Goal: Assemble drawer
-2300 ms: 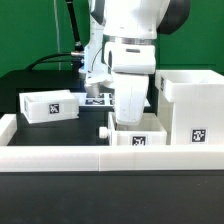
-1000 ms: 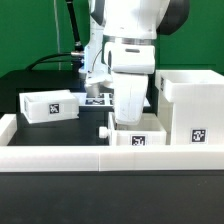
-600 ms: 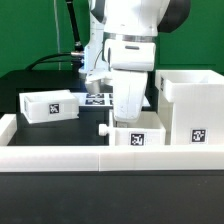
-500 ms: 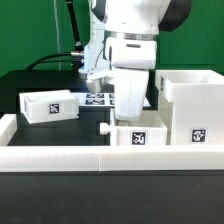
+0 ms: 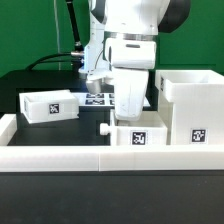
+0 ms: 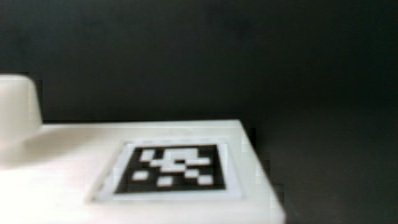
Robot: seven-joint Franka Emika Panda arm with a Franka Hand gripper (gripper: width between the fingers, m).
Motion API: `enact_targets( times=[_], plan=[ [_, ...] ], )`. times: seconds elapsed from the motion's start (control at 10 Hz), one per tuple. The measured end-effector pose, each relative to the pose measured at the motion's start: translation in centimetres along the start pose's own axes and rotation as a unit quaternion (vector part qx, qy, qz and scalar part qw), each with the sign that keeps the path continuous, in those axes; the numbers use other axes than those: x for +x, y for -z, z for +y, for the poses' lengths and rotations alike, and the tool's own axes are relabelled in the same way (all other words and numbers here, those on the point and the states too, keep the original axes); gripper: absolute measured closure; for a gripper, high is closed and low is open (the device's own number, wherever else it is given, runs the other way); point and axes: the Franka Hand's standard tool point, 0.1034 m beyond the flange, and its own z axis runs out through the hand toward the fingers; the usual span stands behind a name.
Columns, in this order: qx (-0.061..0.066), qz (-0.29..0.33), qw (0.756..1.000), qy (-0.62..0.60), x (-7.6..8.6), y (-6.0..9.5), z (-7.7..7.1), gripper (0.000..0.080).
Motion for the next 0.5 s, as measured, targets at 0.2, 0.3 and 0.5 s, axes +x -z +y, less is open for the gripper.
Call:
enact_targets(
  times=[0.2, 0.3, 0.5],
  plan=[
    [0.009, -0.006, 1.000, 0.014, 0.10, -0.13, -0.36, 0.0757],
    [0.013, -0.008, 1.000, 0.018, 0.02, -0.19, -0.53, 0.0757],
    [0.015, -0.008, 1.000, 0.019, 0.02, -0.25, -0.65, 0.0757]
  ],
)
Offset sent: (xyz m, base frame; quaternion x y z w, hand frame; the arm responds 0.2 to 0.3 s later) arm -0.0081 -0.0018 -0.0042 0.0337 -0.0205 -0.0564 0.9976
